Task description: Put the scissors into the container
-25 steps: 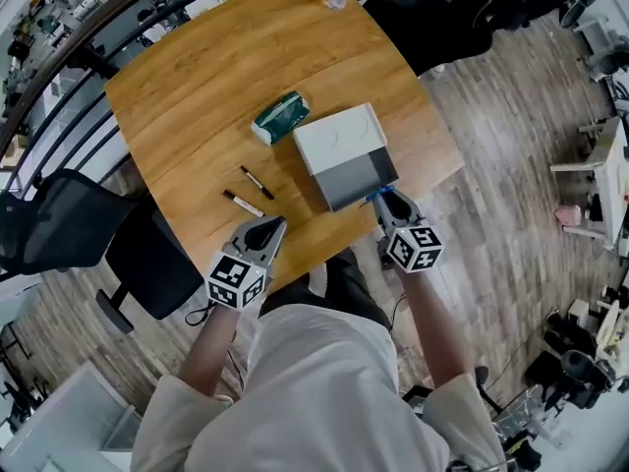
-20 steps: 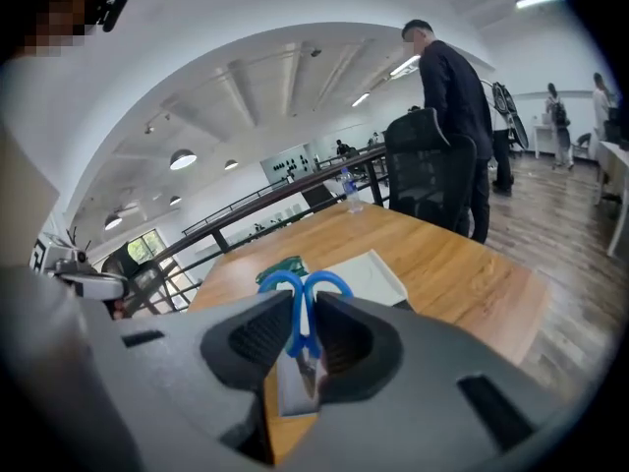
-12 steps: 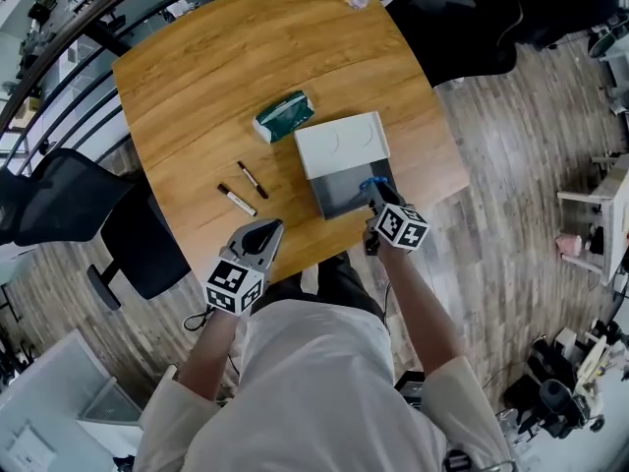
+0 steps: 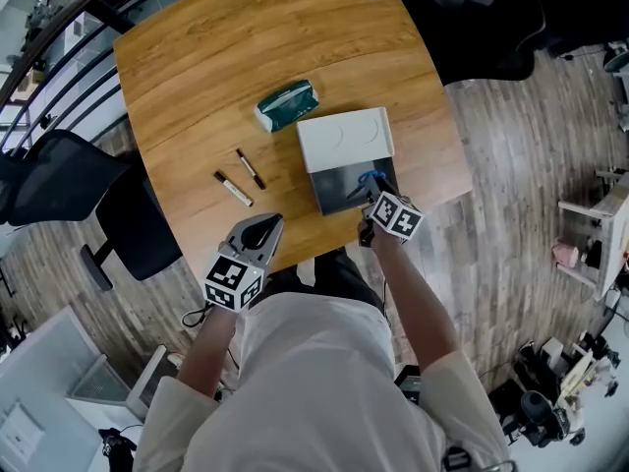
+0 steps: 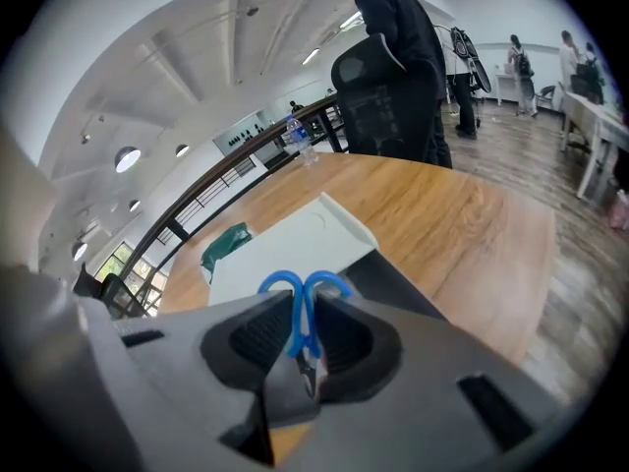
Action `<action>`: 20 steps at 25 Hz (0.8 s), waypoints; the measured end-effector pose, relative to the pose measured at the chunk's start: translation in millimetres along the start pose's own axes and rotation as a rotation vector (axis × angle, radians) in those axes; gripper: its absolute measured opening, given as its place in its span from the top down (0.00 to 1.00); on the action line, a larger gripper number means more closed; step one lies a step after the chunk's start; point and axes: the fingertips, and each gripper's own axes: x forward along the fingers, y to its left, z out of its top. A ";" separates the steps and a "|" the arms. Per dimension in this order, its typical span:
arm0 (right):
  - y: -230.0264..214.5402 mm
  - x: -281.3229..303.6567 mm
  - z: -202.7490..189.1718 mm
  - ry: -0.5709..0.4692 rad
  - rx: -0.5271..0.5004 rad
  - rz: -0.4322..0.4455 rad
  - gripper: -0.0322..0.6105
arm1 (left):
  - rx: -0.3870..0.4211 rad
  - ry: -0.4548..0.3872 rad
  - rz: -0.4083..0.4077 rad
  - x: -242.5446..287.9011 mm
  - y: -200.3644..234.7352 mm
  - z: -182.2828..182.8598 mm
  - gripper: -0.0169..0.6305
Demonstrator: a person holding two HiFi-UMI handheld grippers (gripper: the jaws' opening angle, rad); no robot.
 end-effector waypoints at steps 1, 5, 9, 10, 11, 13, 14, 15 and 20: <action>-3.5 3.5 -3.1 0.015 -0.001 -0.015 0.83 | -0.004 0.000 0.005 0.5 0.6 -1.2 0.99; -16.9 16.8 -12.1 0.073 -0.033 -0.079 0.83 | -0.020 0.000 0.024 1.1 2.6 -4.2 0.99; -20.9 30.8 -10.5 0.110 -0.071 -0.103 0.82 | -0.039 0.000 0.045 1.6 8.1 -6.7 0.99; -21.3 34.2 -10.7 0.121 -0.075 -0.110 0.82 | -0.043 0.001 0.050 1.5 9.7 -7.6 0.99; -22.0 37.0 -11.1 0.132 -0.078 -0.118 0.82 | -0.047 0.002 0.054 1.4 10.9 -8.6 0.99; -24.4 41.3 -11.4 0.147 -0.077 -0.132 0.82 | -0.055 0.004 0.061 2.1 11.9 -9.8 0.99; -25.9 43.2 -11.2 0.151 -0.072 -0.138 0.82 | -0.057 0.005 0.064 3.1 12.1 -9.8 0.99; -27.6 44.9 -10.9 0.153 -0.058 -0.141 0.82 | -0.060 0.005 0.068 4.2 12.3 -9.6 0.99; -37.8 45.1 -13.8 0.138 0.263 -0.148 0.83 | -0.073 0.005 0.083 7.1 11.8 -9.1 0.99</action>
